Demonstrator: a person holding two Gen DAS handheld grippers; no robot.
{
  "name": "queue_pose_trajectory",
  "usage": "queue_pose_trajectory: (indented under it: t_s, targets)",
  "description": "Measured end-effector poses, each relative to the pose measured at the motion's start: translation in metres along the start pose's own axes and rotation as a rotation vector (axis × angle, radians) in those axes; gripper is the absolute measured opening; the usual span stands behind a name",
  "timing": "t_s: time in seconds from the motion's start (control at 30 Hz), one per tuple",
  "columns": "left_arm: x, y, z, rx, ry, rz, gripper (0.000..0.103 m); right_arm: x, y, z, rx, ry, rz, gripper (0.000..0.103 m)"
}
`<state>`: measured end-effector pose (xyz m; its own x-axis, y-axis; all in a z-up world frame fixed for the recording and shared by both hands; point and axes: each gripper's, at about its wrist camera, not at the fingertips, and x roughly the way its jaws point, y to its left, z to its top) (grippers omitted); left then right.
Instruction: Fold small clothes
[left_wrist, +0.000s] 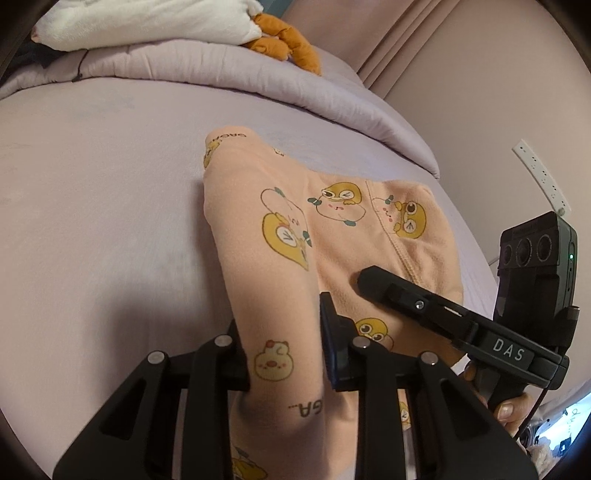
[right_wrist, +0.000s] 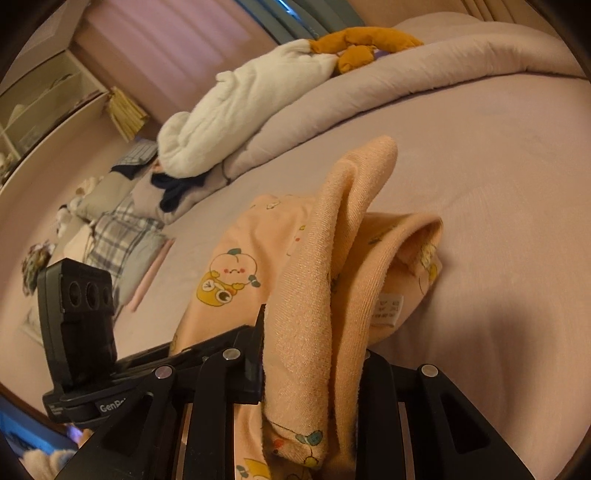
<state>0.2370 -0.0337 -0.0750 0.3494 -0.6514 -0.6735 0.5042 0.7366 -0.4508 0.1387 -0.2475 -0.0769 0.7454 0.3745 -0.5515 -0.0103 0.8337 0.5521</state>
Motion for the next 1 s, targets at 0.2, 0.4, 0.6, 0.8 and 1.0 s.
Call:
queue_pose_trajectory:
  t_s: [0.2, 0.4, 0.6, 0.8, 1.0]
  targets:
    - [-0.036, -0.016, -0.017, 0.019, -0.038, 0.008, 0.027, -0.028, 0.029, -0.015, -0.048, -0.030, 0.030, 0.026]
    - [-0.074, -0.035, -0.032, 0.049, -0.087, 0.024, 0.027, -0.055, 0.054, -0.029, -0.090, -0.068, 0.052, 0.026]
    - [-0.110, -0.061, -0.055, 0.071, -0.126, 0.036, 0.027, -0.080, 0.072, -0.045, -0.129, -0.099, 0.065, 0.026]
    - [-0.139, -0.073, -0.075, 0.083, -0.172, 0.037, 0.027, -0.103, 0.092, -0.059, -0.172, -0.127, 0.077, 0.026]
    - [-0.165, -0.082, -0.086, 0.087, -0.221, 0.035, 0.027, -0.120, 0.110, -0.067, -0.218, -0.154, 0.086, 0.026]
